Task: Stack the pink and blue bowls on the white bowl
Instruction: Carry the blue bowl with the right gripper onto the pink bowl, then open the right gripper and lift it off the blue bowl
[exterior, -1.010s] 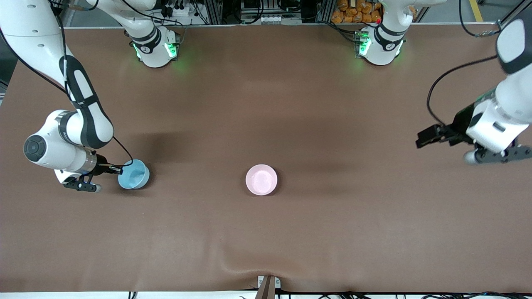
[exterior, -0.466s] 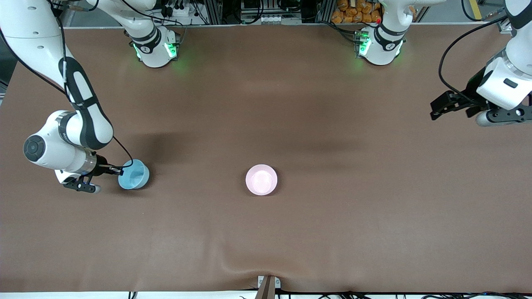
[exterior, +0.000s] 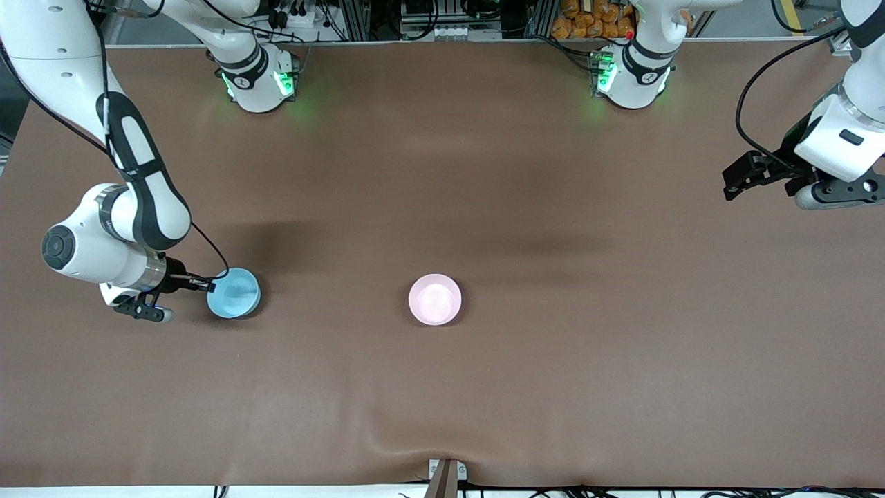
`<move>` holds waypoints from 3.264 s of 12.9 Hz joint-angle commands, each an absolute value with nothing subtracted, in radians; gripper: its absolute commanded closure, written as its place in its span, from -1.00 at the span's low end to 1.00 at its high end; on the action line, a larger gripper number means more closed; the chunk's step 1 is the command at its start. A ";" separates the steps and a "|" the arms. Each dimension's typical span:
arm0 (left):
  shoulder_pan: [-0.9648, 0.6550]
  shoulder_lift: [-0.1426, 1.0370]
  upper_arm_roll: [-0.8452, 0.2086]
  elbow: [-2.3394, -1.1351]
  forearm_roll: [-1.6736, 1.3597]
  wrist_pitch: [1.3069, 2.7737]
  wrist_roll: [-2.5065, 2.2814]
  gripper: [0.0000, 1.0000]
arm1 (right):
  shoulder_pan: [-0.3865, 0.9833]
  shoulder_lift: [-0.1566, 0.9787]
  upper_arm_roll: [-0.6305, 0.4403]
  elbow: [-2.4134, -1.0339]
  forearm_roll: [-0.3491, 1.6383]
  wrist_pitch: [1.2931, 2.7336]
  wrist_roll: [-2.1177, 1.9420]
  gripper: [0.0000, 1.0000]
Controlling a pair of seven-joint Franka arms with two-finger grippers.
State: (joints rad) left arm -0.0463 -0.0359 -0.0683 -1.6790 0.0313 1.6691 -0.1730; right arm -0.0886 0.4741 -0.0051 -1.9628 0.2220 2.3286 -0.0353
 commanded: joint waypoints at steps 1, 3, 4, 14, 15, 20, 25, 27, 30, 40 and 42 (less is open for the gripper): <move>-0.026 -0.048 -0.083 -1.684 0.041 1.678 -0.153 -1.00 | -0.019 0.361 -0.005 -1.968 0.252 2.225 -0.022 1.00; -0.025 -0.048 -0.081 -1.684 0.041 1.678 -0.152 -1.00 | 0.084 0.306 -0.003 -1.960 0.252 2.174 0.146 1.00; -0.025 -0.048 -0.081 -1.683 0.038 1.680 -0.156 -1.00 | 0.151 0.290 -0.002 -1.953 0.252 2.175 0.254 1.00; -0.012 -0.067 -0.081 -1.626 0.000 1.618 -0.126 -1.00 | 0.584 0.602 -0.005 -1.503 0.267 2.216 1.106 1.00; -0.012 -0.069 -0.081 -1.623 -0.002 1.618 -0.124 -1.00 | 0.603 0.632 -0.005 -1.502 0.267 2.280 1.123 1.00; -0.012 -0.064 -0.083 -1.623 0.002 1.618 -0.095 -1.00 | 0.623 0.679 -0.005 -1.508 0.265 2.353 1.129 1.00; -0.012 -0.058 -0.080 -1.620 -0.006 1.617 -0.089 -1.00 | 0.612 0.692 -0.006 -1.508 0.265 2.364 1.127 0.67; -0.014 -0.058 -0.081 -1.620 -0.006 1.617 -0.091 -1.00 | 0.606 0.683 -0.008 -1.506 0.265 2.362 1.127 -0.99; -0.014 -0.057 -0.084 -1.620 -0.006 1.617 -0.095 -1.00 | 0.580 0.638 -0.012 -1.511 0.256 2.335 1.108 -1.00; -0.015 -0.051 -0.084 -1.612 -0.006 1.603 -0.097 -1.00 | 0.181 0.247 -0.012 -1.644 0.210 1.857 0.427 -1.00; -0.014 -0.048 -0.086 -1.614 -0.008 1.603 -0.094 -1.00 | 0.138 0.169 -0.012 -1.640 0.080 1.758 0.281 -1.00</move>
